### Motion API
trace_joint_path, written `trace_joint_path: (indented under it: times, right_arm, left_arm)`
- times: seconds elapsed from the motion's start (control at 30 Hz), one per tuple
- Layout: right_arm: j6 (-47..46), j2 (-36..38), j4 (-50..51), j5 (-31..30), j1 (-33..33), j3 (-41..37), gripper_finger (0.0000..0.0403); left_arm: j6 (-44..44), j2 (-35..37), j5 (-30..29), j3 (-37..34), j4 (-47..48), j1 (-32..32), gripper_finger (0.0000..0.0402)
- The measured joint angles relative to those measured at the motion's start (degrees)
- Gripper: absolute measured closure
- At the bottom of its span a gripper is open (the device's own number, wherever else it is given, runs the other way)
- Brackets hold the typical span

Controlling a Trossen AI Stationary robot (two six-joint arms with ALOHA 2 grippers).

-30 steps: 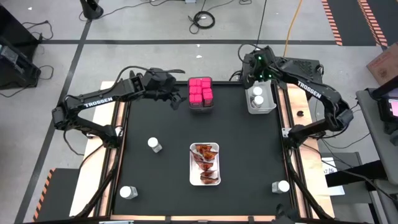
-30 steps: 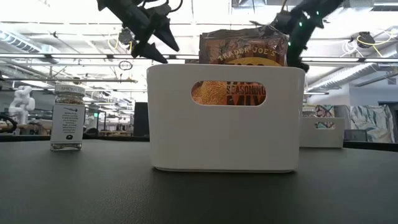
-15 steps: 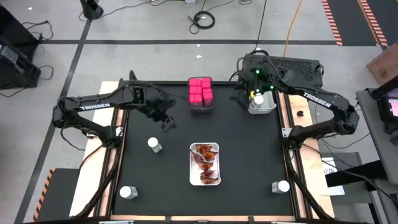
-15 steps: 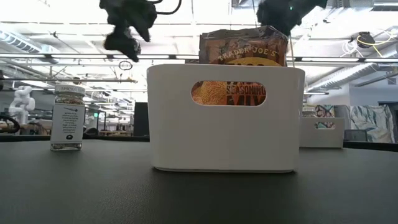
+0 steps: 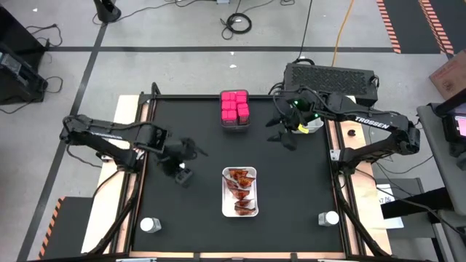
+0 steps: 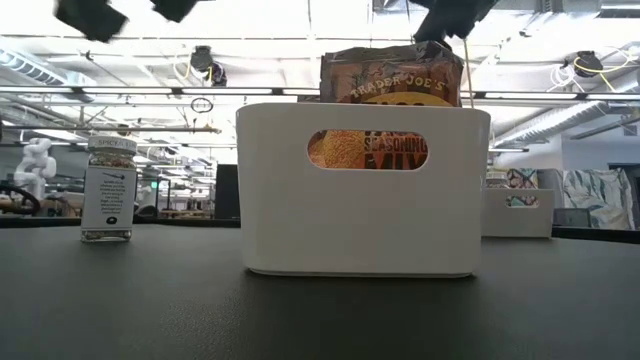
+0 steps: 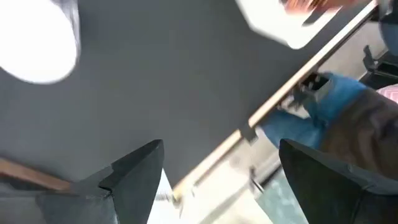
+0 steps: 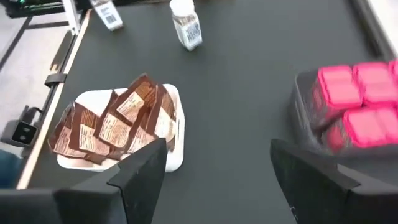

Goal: Sort spices by type
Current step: Put the white seasoning bottle into the gray bin

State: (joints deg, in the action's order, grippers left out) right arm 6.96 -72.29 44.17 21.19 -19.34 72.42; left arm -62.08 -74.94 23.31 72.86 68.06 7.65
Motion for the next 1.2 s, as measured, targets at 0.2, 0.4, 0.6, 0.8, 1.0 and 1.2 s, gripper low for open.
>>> trace_joint_path:
  times: [0.2, 0.4, 0.6, 0.8, 1.0, 1.2]
  right_arm:
    - [3.80, -0.02, -4.54, -0.04, 0.34, -0.02, 0.0122]
    - [4.86, -0.02, -5.03, -0.03, 0.34, -0.07, 0.0122]
    - [4.83, -0.02, -4.53, 0.06, 0.34, -0.07, 0.0122]
    - [4.74, -0.02, -4.40, 0.17, 0.34, -0.07, 0.0122]
    - [4.28, -0.04, -4.42, 0.17, 0.34, -0.07, 0.0122]
    - [2.49, -0.04, -4.20, 0.17, 0.34, -0.07, 0.0122]
  left_arm:
    - [-17.44, -0.61, 6.78, -0.02, 3.44, 9.65, 0.0080]
    - [-21.52, -2.15, 11.74, -1.54, 1.67, 17.84, 0.0080]
    - [-16.86, -7.79, 13.87, -3.18, 1.36, 23.39, 0.0080]
    - [-11.28, -14.50, 18.36, -4.04, 3.01, 24.65, 0.0080]
    - [-8.90, -19.02, 19.71, -4.07, 2.92, 25.85, 0.0080]
    - [-3.63, -23.15, 19.62, -4.07, 6.01, 25.87, 0.0080]
